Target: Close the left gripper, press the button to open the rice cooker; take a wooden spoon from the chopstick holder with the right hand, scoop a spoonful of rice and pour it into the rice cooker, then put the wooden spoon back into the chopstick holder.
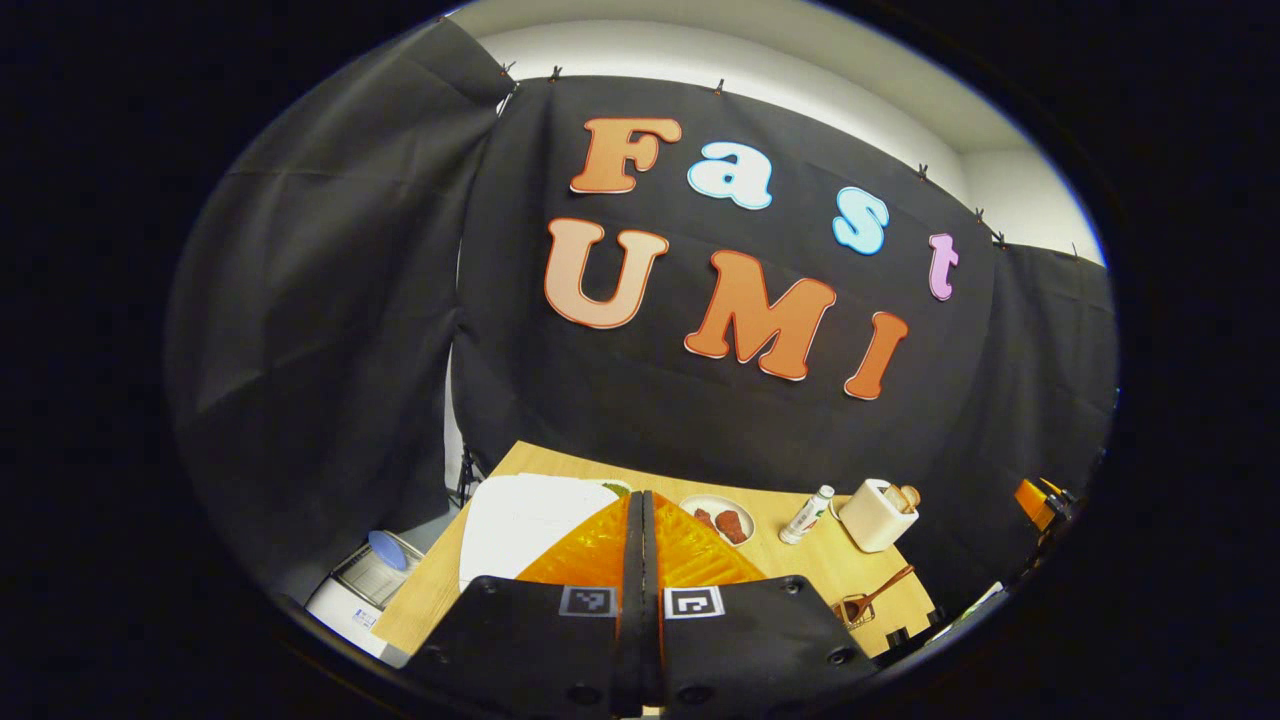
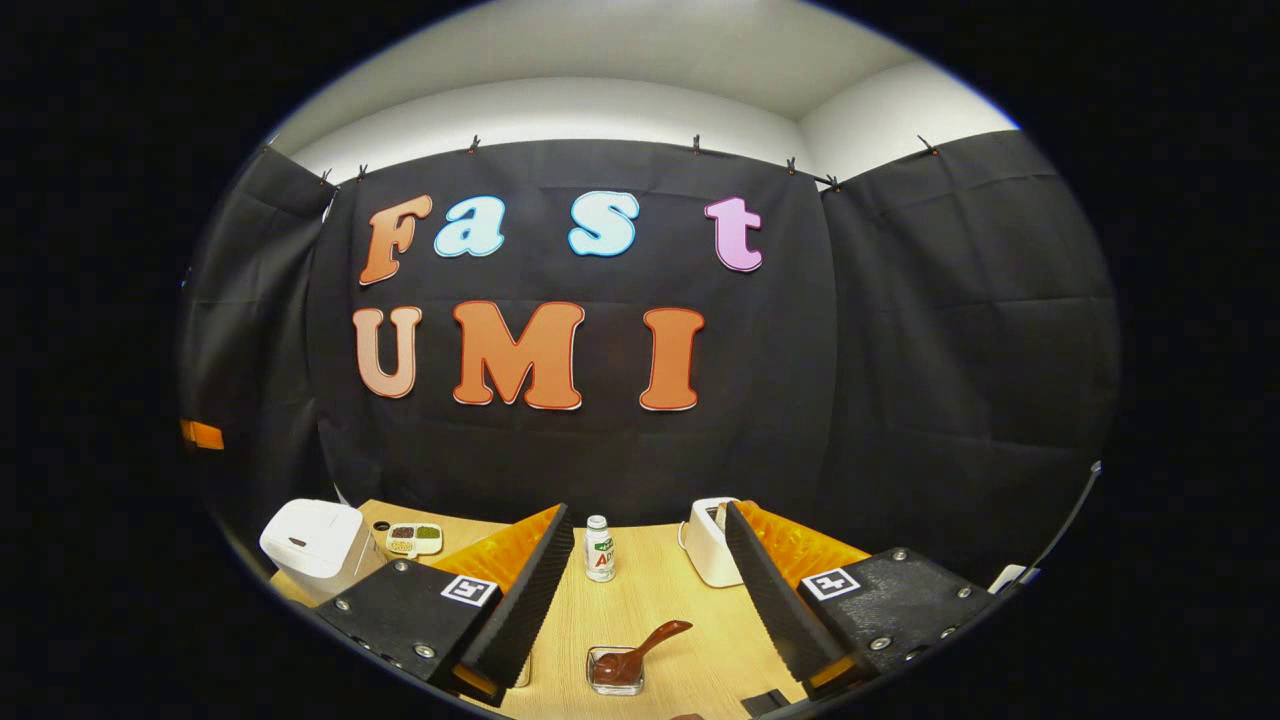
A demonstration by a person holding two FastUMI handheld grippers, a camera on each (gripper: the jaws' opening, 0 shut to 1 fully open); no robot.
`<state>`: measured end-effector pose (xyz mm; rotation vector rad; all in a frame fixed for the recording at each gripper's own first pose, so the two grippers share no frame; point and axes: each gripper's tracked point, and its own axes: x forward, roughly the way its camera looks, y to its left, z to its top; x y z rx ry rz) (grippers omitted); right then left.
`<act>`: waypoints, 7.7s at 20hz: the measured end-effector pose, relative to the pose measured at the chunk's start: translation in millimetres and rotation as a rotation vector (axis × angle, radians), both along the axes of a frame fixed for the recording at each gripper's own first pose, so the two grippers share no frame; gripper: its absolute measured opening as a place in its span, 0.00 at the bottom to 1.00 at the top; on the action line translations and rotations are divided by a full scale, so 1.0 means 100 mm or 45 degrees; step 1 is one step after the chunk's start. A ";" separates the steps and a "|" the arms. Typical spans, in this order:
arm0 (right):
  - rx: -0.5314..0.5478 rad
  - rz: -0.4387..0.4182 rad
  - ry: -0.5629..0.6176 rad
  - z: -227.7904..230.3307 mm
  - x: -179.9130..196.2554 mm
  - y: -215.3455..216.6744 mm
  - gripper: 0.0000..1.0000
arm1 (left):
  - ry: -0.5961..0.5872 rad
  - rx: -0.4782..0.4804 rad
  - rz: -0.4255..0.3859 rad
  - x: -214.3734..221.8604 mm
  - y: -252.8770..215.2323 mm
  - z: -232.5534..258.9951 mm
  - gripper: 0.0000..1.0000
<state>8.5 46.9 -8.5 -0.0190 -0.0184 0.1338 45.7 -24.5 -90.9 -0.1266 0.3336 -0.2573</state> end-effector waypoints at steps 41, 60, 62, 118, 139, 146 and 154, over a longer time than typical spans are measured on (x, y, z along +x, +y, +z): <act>0.033 0.001 0.182 -0.50 0.14 0.29 0.95 | 0.758 -0.172 0.014 0.78 0.16 -2.19 0.05; 0.146 0.030 0.194 -0.49 -0.05 0.25 0.95 | 0.292 0.057 0.051 1.03 0.16 -0.82 0.05; 0.141 0.033 0.186 -0.47 -0.07 0.24 0.95 | 0.192 0.096 0.091 0.97 0.27 -0.47 0.04; 0.570 0.036 0.834 -3.02 1.33 0.01 0.51 | -0.457 0.166 0.664 -0.56 0.89 0.88 1.00; 0.405 0.061 0.485 -1.43 0.77 0.62 0.10 | -0.444 0.135 0.527 -0.36 1.48 0.83 1.00; 0.406 0.230 0.444 -1.17 0.50 1.64 0.10 | -0.431 0.185 0.437 -0.19 1.72 0.78 1.00; 0.244 0.274 0.478 -1.63 0.43 2.43 0.10 | -0.430 0.249 0.418 0.04 2.04 0.82 1.00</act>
